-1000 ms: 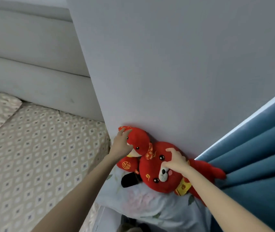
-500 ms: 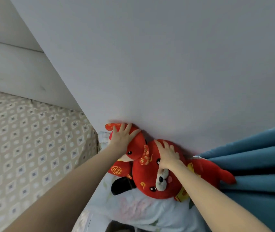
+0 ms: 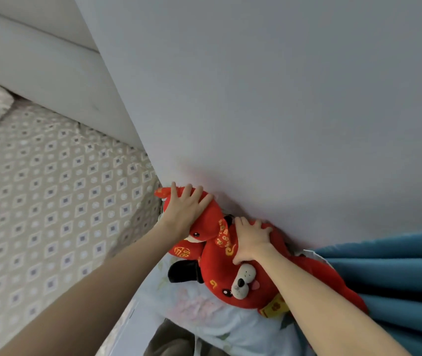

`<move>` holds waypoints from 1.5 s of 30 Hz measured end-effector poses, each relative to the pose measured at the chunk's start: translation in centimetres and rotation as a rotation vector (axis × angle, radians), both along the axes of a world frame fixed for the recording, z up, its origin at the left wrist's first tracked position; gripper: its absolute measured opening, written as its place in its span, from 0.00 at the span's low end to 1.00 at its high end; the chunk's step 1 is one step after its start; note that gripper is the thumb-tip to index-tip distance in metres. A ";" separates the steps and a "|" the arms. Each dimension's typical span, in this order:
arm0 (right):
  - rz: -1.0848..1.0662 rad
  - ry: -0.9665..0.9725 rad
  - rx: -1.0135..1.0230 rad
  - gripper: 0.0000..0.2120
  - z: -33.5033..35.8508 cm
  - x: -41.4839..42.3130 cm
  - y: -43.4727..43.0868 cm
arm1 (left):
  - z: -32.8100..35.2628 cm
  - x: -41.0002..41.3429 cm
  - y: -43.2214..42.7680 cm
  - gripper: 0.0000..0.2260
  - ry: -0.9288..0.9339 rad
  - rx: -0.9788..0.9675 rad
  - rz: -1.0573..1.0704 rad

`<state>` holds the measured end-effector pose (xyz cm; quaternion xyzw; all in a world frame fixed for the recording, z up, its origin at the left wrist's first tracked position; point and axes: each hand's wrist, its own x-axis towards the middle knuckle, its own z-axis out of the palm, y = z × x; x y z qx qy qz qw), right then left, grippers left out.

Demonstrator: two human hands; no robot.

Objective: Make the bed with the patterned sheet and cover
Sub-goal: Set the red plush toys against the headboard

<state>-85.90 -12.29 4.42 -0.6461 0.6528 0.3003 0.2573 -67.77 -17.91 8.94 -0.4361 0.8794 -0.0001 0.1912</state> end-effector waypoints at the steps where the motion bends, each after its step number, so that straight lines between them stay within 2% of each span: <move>1: 0.047 0.014 -0.031 0.50 0.3 0.0 0.4 | 0.3 0.3 0.4 0.47 0.016 -0.006 0.037; 8: 0.225 -0.022 -0.144 0.33 4.1 0.7 2.8 | 3.6 5.0 2.9 0.47 0.125 -0.073 0.353; 13: 0.360 -0.123 -0.216 0.25 11.5 4.6 1.4 | 8.3 11.1 5.5 0.47 0.139 -0.125 0.603; 17: 0.275 -0.273 -0.365 0.25 17.2 9.9 -1.5 | 12.2 16.7 7.4 0.48 0.180 -0.191 0.852; 23: 0.153 -0.519 -0.587 0.27 21.9 20.9 -3.3 | 17.7 27.4 10.8 0.45 0.329 -0.472 1.250; 31: -0.037 -0.722 -0.678 0.26 24.3 37.4 -5.5 | 20.3 43.3 13.7 0.45 0.831 -0.752 1.674; 35: -0.283 -0.791 -0.679 0.29 24.1 44.9 -7.6 | 20.0 50.7 14.2 0.44 1.127 -0.727 1.892; 39: -0.560 -0.885 -0.633 0.31 23.7 51.7 -8.7 | 20.3 56.4 14.3 0.44 1.288 -0.673 2.101; 41: -0.683 -0.946 -0.631 0.30 23.6 54.1 -9.3 | 20.3 58.0 13.6 0.47 1.506 -0.604 2.236; 43: -0.782 -0.995 -0.624 0.30 23.8 56.2 -10.1 | 20.1 59.6 13.1 0.51 1.864 -0.511 2.282; 45: -0.840 -1.026 -0.623 0.30 23.9 58.1 -11.2 | 19.9 61.2 12.5 0.50 2.180 -0.352 2.266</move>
